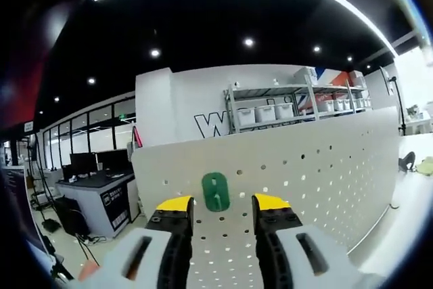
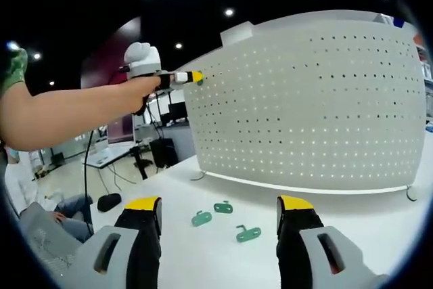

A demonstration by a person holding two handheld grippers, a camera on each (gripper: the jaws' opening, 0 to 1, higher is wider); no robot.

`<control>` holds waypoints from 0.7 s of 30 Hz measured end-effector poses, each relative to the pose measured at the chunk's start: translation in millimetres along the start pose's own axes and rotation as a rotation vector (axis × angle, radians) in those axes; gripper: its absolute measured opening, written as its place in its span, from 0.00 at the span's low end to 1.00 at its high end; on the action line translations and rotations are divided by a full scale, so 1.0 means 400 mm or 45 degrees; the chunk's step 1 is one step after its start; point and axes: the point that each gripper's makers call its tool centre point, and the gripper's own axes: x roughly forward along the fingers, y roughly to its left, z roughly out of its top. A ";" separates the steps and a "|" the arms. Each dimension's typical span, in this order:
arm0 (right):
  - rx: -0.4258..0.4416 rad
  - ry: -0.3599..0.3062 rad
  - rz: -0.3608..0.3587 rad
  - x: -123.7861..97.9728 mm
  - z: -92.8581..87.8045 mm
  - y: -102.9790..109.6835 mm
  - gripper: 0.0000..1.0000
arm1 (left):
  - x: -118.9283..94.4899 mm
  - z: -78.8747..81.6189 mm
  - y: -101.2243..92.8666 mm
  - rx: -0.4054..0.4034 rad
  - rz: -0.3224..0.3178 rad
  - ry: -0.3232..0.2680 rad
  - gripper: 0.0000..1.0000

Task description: Insert the hook assembly into the mounting plate slot until the hook locks in place.

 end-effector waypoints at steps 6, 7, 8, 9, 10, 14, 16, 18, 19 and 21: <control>-0.004 0.000 0.001 0.000 0.000 0.002 0.70 | -0.024 -0.013 -0.012 -0.026 -0.014 0.012 0.39; -0.004 0.000 0.001 0.000 0.000 0.002 0.70 | -0.029 -0.020 -0.014 -0.036 -0.017 0.021 0.40; -0.003 0.001 0.002 0.000 -0.001 0.002 0.70 | -0.031 -0.022 -0.014 -0.040 -0.017 0.024 0.41; -0.005 0.001 0.002 0.000 -0.001 0.003 0.70 | -0.037 -0.027 -0.015 -0.042 -0.018 0.031 0.41; -0.006 0.003 0.003 0.000 -0.002 0.004 0.70 | -0.042 -0.031 -0.017 -0.042 -0.019 0.034 0.41; -0.010 0.003 0.005 0.000 -0.002 0.007 0.70 | -0.063 -0.048 -0.027 -0.045 -0.031 0.052 0.40; -0.010 0.004 0.005 0.000 -0.002 0.008 0.70 | -0.075 -0.054 -0.030 -0.047 -0.033 0.055 0.40; -0.012 0.005 0.005 -0.001 -0.002 0.008 0.70 | -0.087 -0.060 -0.033 -0.051 -0.035 0.058 0.40; -0.012 0.005 0.005 -0.001 -0.002 0.008 0.70 | -0.091 -0.063 -0.035 -0.052 -0.036 0.059 0.40; -0.014 0.006 0.005 -0.002 -0.002 0.008 0.70 | -0.102 -0.072 -0.038 -0.061 -0.039 0.068 0.40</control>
